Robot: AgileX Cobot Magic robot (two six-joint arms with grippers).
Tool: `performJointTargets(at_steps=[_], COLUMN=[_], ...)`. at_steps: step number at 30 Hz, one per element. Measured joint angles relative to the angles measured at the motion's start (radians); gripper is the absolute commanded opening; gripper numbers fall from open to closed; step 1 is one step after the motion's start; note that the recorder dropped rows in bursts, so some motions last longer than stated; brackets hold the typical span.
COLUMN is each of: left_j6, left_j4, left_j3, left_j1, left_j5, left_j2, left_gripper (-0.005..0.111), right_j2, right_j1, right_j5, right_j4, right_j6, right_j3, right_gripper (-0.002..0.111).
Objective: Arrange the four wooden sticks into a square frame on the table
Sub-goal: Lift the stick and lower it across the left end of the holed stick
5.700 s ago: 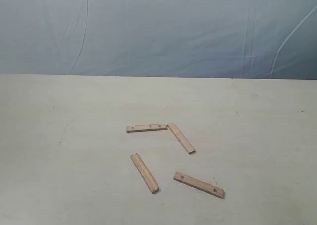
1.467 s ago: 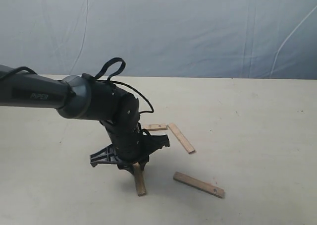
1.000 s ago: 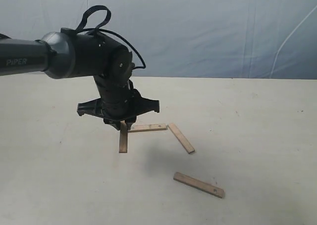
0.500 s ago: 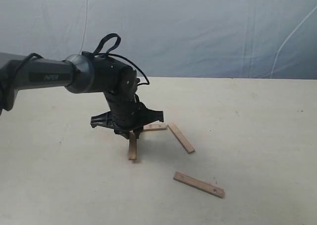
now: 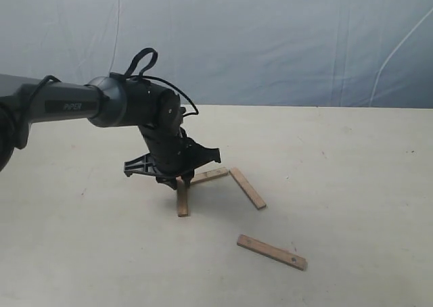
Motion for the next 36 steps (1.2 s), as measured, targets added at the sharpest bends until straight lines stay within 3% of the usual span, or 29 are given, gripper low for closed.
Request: performJointTargets(at_steps=[14, 26, 36], left_j6=[-0.043, 0.131, 0.17], left_j4=[-0.04, 0.013, 0.013], left_j3=[-0.002, -0.026, -0.026], left_j1=[0.0, 0.037, 0.051], left_j5=[0.024, 0.123, 0.152], left_j2=[0.0, -0.04, -0.026], left_gripper=[0.0, 0.0, 0.003], right_j2=[0.0, 0.0, 0.0], right_j1=[0.0, 0.0, 0.0], right_j5=[0.0, 0.0, 0.0], right_j4=[0.0, 0.007, 0.011], right_j6=[0.0, 0.0, 0.0], right_j3=[0.0, 0.0, 0.0], right_gripper=[-0.001, -0.001, -0.001])
